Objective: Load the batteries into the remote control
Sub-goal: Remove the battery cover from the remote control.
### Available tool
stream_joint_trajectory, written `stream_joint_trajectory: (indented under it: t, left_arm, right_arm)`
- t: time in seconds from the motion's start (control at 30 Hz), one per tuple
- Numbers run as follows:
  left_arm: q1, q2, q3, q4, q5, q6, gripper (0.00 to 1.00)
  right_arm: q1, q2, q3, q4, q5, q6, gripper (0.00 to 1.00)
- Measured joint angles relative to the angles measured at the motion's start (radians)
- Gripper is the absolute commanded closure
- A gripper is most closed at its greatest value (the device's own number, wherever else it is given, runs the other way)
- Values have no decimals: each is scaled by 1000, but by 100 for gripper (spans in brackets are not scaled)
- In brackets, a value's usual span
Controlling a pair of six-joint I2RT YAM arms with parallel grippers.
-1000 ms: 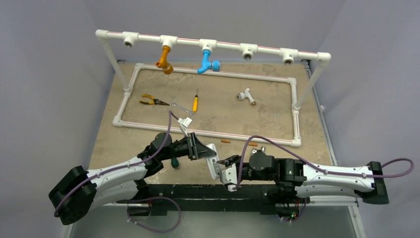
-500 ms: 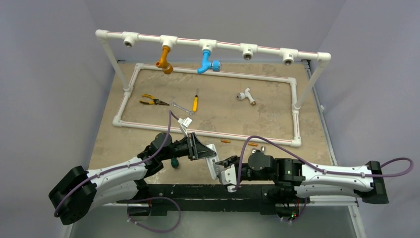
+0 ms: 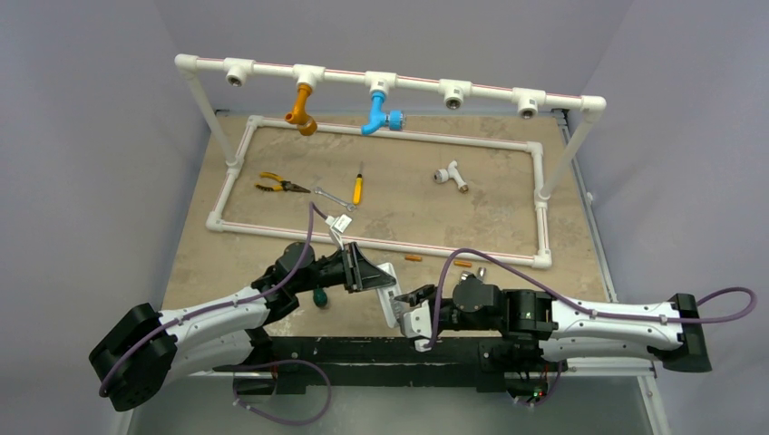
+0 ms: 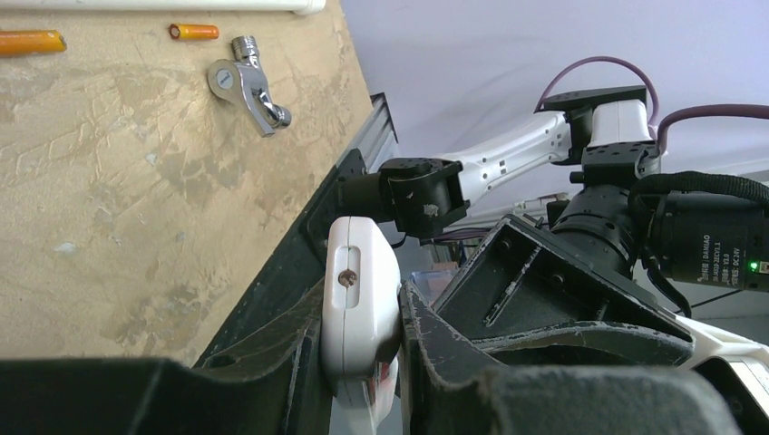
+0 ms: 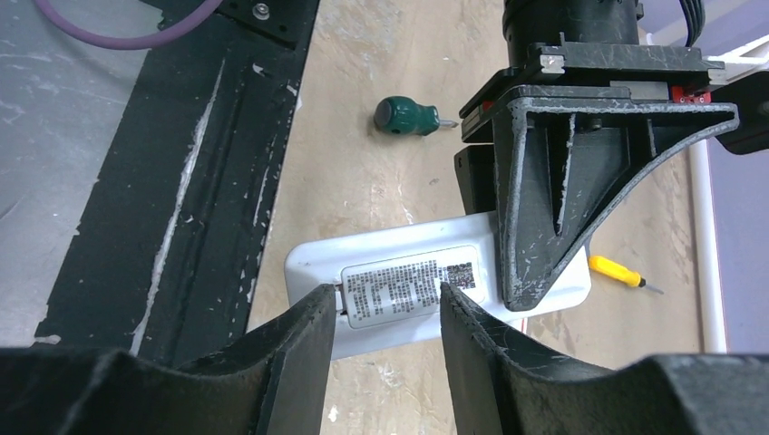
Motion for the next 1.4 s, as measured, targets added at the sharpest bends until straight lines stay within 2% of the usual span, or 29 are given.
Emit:
stream_joint_trajectory:
  t: [0.47, 0.93, 1.4]
  left_arm:
    - [6, 1, 0, -6, -38, 9, 100]
    - [3, 8, 2, 26, -16, -2, 100]
    - [0, 8, 2, 26, 1, -2, 100]
  right_arm:
    - [2, 21, 6, 3, 76, -42, 55]
    - [0, -43, 13, -9, 101, -55, 55]
    - [0, -68, 23, -13, 50, -40, 50]
